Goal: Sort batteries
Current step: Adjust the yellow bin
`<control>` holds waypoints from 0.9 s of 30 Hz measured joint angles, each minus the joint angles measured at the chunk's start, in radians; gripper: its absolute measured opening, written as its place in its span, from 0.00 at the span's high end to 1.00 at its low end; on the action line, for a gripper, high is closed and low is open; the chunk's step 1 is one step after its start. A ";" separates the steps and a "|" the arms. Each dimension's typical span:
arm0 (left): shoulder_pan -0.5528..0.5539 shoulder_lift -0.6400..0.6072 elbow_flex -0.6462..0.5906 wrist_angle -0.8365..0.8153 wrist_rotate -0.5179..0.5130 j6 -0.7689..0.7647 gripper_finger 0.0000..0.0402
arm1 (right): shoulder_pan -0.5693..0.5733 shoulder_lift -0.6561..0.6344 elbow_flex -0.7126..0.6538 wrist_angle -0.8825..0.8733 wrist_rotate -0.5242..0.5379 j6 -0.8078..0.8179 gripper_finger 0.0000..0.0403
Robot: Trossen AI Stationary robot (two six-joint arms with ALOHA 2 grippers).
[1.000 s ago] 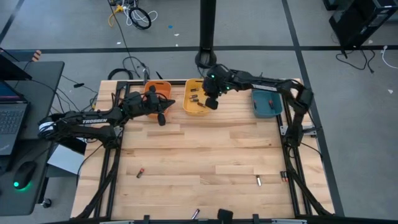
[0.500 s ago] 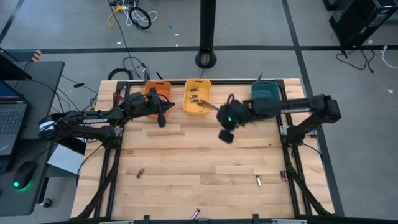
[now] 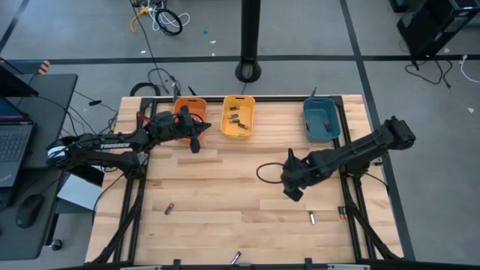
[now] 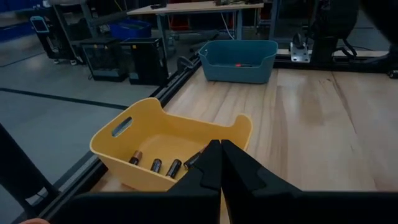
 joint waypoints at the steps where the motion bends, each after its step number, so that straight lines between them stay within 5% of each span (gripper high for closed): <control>1: 0.000 0.000 0.000 0.003 0.000 0.000 0.98 | -0.004 0.000 -0.026 0.028 0.000 -0.002 0.87; 7: 0.000 0.000 0.000 0.017 0.000 0.000 0.98 | -0.144 -0.002 -0.206 0.440 -0.079 -0.234 0.88; 14: 0.003 0.000 0.000 0.036 -0.019 0.001 0.98 | -0.487 -0.002 -0.261 0.797 -0.103 -0.547 0.88; 21: 0.040 0.000 0.000 0.041 -0.032 0.000 0.98 | -0.857 0.035 -0.259 1.111 -0.173 -0.580 0.79; 27: 0.073 0.000 0.000 0.041 -0.034 0.000 0.98 | -0.985 0.198 -0.152 1.151 -0.233 -0.601 0.65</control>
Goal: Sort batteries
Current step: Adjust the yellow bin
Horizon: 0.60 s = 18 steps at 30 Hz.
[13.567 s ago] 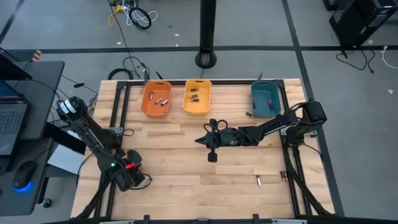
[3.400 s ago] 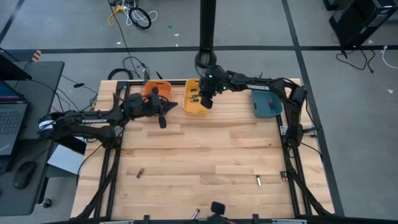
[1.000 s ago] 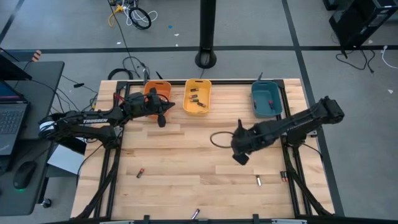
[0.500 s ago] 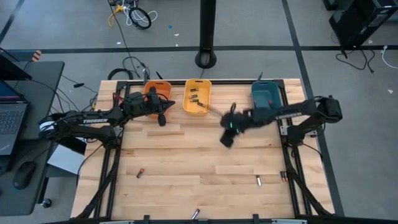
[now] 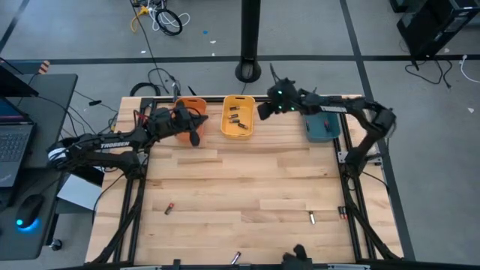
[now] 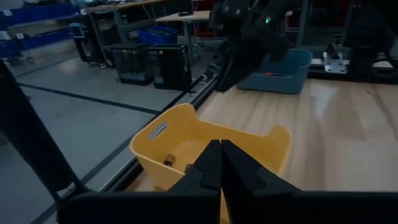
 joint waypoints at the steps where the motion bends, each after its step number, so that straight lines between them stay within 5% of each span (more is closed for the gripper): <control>1: 0.004 0.000 0.000 0.000 -0.002 0.000 0.98 | -0.004 0.033 0.033 -0.015 -0.002 -0.005 0.63; 10: 0.039 0.000 0.000 -0.012 -0.003 -0.007 0.98 | 0.001 0.254 0.274 -0.183 -0.029 -0.002 0.50; 18: 0.048 0.000 0.000 -0.023 -0.003 -0.003 0.98 | 0.006 0.364 0.344 -0.214 -0.026 0.035 0.55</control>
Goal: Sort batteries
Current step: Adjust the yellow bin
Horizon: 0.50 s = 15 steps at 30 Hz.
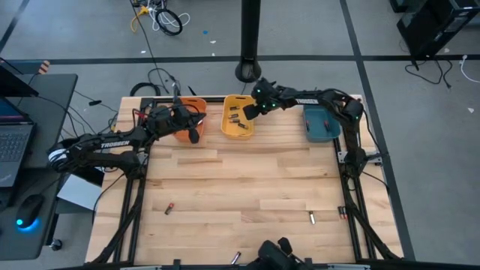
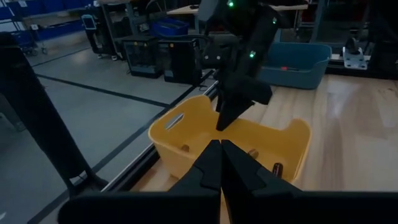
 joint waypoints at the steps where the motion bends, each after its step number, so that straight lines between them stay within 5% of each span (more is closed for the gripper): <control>1: 0.000 0.000 0.000 -0.005 0.000 0.000 0.98 | 0.000 0.007 0.000 0.000 0.001 -0.001 0.57; 11: 0.011 0.000 0.000 -0.015 0.000 0.004 0.98 | 0.001 0.003 0.000 -0.017 0.093 -0.080 0.95; 15: 0.011 0.000 0.000 -0.016 0.000 0.004 0.98 | 0.002 -0.005 0.002 -0.027 0.117 -0.108 0.95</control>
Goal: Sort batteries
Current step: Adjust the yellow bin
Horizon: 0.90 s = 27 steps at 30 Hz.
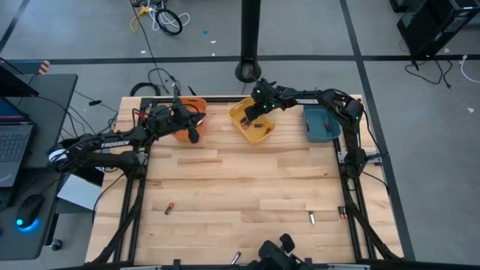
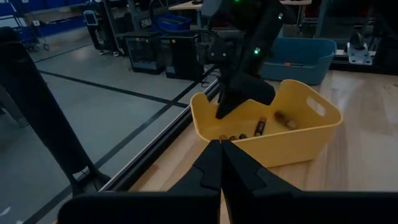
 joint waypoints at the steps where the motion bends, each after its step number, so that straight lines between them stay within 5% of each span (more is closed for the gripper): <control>1: 0.000 0.000 0.000 0.000 0.000 0.000 0.98 | 0.000 0.000 0.005 -0.010 0.002 -0.006 0.94; 27: 0.000 0.000 0.000 0.005 0.000 0.002 0.98 | 0.085 -0.004 0.234 -0.159 0.149 -0.446 0.95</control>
